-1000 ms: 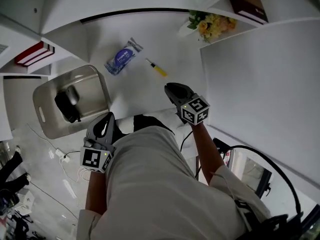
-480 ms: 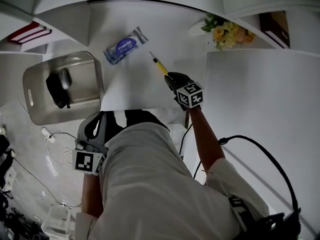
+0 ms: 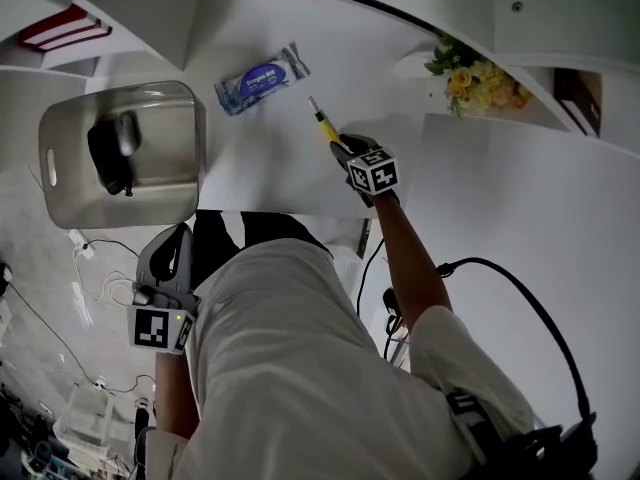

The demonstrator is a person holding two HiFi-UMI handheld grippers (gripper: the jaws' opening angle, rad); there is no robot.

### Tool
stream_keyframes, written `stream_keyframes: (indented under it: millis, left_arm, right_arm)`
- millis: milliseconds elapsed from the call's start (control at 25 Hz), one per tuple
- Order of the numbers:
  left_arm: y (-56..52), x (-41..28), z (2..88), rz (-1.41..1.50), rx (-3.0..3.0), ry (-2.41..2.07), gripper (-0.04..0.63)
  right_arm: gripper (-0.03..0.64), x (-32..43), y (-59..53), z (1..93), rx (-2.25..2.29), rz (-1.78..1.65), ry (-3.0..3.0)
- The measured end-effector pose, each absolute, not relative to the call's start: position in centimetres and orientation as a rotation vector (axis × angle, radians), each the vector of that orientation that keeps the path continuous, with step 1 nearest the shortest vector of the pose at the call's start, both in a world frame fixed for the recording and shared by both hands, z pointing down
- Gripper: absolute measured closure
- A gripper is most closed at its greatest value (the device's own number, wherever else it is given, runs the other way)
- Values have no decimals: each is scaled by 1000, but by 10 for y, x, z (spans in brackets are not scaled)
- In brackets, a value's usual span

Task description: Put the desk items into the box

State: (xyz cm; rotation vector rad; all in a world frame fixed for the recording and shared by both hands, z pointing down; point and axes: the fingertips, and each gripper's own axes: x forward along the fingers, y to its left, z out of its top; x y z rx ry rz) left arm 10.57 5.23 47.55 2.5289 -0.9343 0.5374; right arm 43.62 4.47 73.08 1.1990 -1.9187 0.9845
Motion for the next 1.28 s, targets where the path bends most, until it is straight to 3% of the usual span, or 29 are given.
stream_keyframes:
  millis: [560,680,1280]
  left_arm:
    - [52,75,481,509,2434,-1037,592]
    - [51,69,481,502,2426,-1049,592]
    - [30,41,463,425,2485,-1029,592]
  right_arm:
    - [485,441,46,783,1156,1046,-1749]
    - [545,446,46,786,1211,1064,-1711]
    - [551,418,47,743,1318,1065,-1724]
